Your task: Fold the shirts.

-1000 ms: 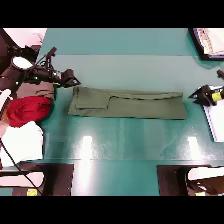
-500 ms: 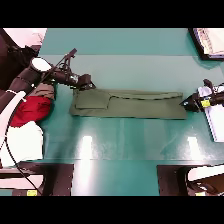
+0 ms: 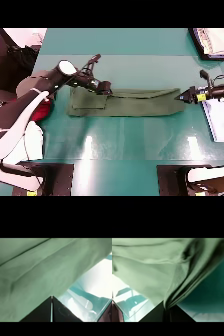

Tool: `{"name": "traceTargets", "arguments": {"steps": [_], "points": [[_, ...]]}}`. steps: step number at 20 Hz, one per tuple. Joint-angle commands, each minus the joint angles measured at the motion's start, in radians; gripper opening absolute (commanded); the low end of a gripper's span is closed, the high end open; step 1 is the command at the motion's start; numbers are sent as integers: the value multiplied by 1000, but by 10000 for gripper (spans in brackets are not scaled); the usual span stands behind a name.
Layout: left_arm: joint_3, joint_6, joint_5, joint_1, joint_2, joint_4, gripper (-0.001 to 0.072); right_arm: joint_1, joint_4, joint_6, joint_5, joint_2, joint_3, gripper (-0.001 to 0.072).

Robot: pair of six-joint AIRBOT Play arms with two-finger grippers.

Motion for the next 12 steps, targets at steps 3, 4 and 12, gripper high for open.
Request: {"name": "traceTargets", "arguments": {"steps": [3,4,12], "points": [[234,-39,-24,-99,-246,2,25,129,62,84,45,201,125,18],[274,-56,-25,-114,-289,2,25,163,62,114,46,221,165,18],[389,-117,-40,-141,-424,39,25,423,43,218,50,237,392,18]]}}
